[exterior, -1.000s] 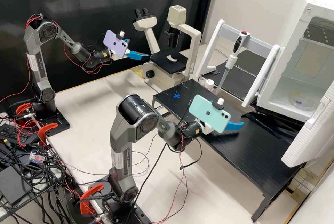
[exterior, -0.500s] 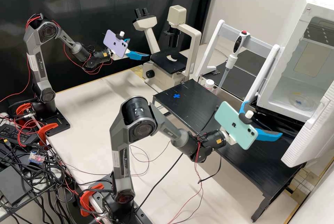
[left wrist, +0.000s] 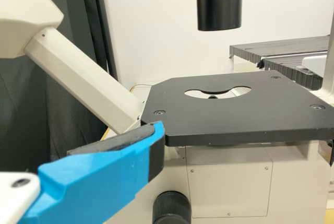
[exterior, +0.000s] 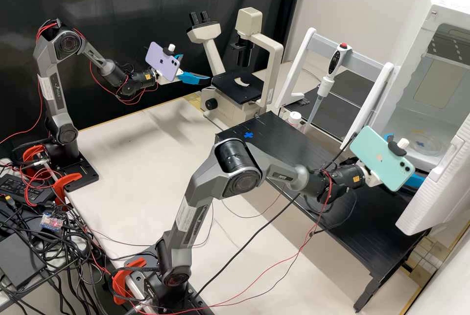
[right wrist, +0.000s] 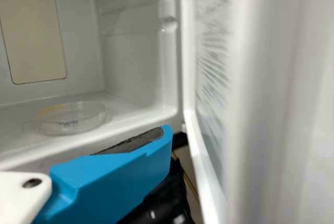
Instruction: Move the petri dish to the microscope
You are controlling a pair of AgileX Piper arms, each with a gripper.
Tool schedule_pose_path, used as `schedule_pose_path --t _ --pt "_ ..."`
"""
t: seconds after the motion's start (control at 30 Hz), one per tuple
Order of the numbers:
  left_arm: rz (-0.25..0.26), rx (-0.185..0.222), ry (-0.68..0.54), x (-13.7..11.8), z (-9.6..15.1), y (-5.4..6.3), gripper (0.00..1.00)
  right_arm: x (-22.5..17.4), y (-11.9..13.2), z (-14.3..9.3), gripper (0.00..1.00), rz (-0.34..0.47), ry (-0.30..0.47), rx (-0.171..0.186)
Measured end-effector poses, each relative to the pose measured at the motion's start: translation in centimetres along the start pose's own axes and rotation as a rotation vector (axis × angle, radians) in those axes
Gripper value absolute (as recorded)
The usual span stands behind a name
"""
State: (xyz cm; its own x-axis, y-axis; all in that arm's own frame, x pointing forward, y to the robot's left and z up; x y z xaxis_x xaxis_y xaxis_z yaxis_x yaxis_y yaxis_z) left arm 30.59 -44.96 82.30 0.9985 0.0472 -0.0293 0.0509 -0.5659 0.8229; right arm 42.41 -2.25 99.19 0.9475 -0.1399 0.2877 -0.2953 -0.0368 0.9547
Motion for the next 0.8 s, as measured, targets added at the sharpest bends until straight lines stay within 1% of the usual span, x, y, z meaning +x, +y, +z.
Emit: schedule_pose_path --t 0.13,0.17,0.23,0.33,0.4,0.57,0.67,0.73,0.77,0.8 --pt "0.0 0.0 0.0 0.0 0.0 0.0 1.0 2.8 -0.4 -0.8 1.0 -0.015 0.004 -0.005" --pt "0.0 0.0 0.0 0.0 0.0 0.0 1.0 3.8 -0.4 -1.3 1.0 -0.012 0.017 -0.006" --pt "0.0 0.0 0.0 0.0 0.0 0.0 1.0 5.1 -0.9 -1.3 1.0 -0.025 0.011 -0.008" --pt "0.0 0.0 0.0 0.0 0.0 0.0 1.0 7.2 -1.3 -1.3 1.0 -0.045 0.016 -0.041" --pt "0.0 0.0 0.0 0.0 0.0 0.0 1.0 8.2 -1.5 -1.5 1.0 -0.054 0.024 -0.054" --pt "0.0 0.0 0.0 0.0 0.0 0.0 1.0 9.9 -2.5 -0.8 1.0 -0.089 0.013 -0.083" --pt "0.0 0.0 0.0 0.0 0.0 0.0 1.0 10.5 -2.8 -0.6 1.0 -0.103 0.01 -0.108" --pt "0.0 0.0 0.0 0.0 0.0 0.0 1.0 10.8 -3.2 -0.3 1.0 -0.113 0.01 -0.115" --pt "0.0 0.0 0.0 0.0 0.0 0.0 1.0 10.9 -3.2 -0.4 1.0 -0.114 0.014 -0.11" --pt "0.0 0.0 0.0 0.0 0.0 0.0 1.0 11.0 -3.6 -0.2 1.0 -0.12 0.014 -0.116"
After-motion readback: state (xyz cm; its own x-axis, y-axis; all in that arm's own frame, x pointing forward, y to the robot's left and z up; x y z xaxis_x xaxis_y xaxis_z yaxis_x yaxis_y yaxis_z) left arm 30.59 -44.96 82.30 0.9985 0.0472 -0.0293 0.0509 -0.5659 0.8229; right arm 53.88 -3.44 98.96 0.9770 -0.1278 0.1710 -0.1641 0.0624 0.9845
